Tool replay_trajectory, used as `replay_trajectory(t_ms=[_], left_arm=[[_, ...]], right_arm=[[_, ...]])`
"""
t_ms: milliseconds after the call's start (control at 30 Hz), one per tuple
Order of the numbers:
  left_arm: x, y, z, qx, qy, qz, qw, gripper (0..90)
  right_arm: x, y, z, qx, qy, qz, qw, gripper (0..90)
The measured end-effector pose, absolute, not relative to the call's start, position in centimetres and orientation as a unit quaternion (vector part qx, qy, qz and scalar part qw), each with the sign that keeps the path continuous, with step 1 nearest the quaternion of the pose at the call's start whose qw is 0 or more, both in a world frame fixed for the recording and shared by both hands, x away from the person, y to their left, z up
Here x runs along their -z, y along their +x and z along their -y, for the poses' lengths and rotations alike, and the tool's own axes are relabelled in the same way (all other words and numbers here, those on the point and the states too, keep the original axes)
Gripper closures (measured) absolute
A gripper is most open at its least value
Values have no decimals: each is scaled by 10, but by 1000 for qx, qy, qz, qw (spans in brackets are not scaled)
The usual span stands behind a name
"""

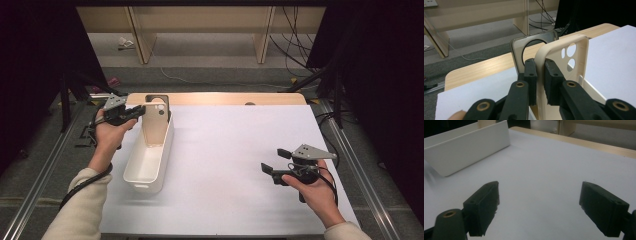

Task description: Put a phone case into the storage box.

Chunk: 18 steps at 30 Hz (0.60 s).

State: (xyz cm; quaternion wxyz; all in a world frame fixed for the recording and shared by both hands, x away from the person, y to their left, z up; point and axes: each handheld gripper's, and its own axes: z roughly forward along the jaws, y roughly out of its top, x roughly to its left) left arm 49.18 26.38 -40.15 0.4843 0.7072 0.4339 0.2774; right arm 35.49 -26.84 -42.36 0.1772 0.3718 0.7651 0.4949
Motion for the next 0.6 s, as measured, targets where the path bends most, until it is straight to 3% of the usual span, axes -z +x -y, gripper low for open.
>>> replay_trajectory(t_ms=[600], left_arm=[[404,505,-260,-290,713,-438,466,785]], right_arm=[[424,355,269,-495,372,-765,176,172]])
